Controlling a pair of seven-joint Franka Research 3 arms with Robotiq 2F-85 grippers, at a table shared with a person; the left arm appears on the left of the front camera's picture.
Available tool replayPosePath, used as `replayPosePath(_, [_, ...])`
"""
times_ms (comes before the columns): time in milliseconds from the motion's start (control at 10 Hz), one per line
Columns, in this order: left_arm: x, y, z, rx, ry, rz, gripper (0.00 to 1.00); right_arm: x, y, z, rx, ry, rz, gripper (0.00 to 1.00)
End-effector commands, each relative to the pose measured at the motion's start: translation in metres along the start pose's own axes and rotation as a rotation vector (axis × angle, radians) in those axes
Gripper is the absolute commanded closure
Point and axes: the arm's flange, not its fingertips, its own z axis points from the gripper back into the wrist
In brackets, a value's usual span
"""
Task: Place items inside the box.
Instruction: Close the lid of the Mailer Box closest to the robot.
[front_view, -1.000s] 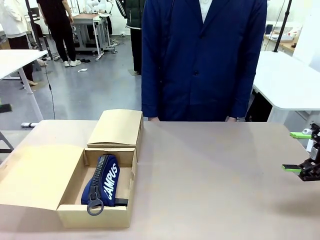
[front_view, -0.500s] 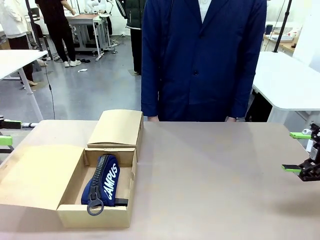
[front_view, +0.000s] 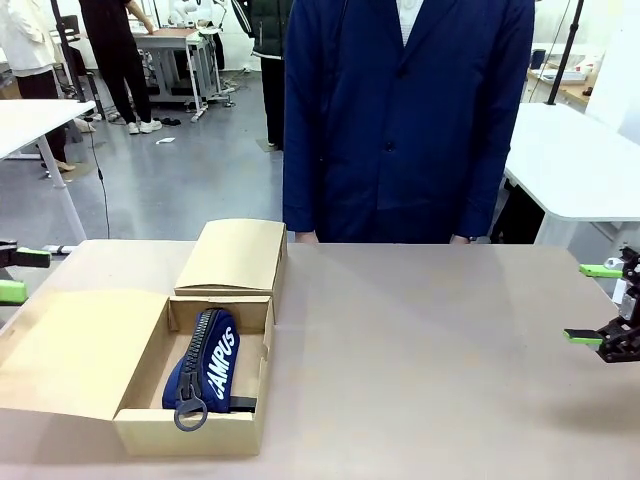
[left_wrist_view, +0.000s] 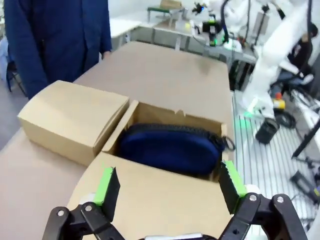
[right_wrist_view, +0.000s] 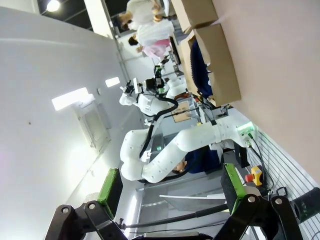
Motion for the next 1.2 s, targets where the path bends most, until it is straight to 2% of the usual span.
replayPosePath(0, [-0.023, 0.015, 0.032, -0.083, 0.042, -0.095, 0.00, -0.002, 0.003, 0.002, -0.014, -0.003, -0.012, 0.00])
replayPosePath(100, [-0.035, 0.019, 0.047, -0.086, 0.061, -0.134, 0.00, -0.002, 0.003, 0.002, -0.014, -0.003, -0.012, 0.00])
replayPosePath(300, [-0.057, 0.043, 0.063, -0.004, 0.157, -0.146, 0.00, -0.002, 0.003, 0.002, -0.014, -0.003, -0.012, 0.00])
replayPosePath(500, [-0.079, 0.061, 0.082, 0.146, 0.207, -0.111, 0.00, -0.002, 0.003, 0.002, -0.014, -0.003, -0.012, 0.00])
replayPosePath(600, [-0.088, 0.070, 0.088, 0.173, 0.198, -0.074, 0.00, -0.002, 0.003, 0.002, -0.014, -0.003, -0.012, 0.00])
replayPosePath(900, [-0.122, 0.094, 0.059, 0.160, 0.290, 0.019, 0.00, -0.002, 0.003, 0.002, -0.014, -0.003, -0.012, 0.00])
replayPosePath(1100, [-0.137, 0.101, 0.035, 0.118, 0.297, 0.061, 0.00, -0.002, 0.003, 0.002, -0.014, -0.003, -0.012, 0.00])
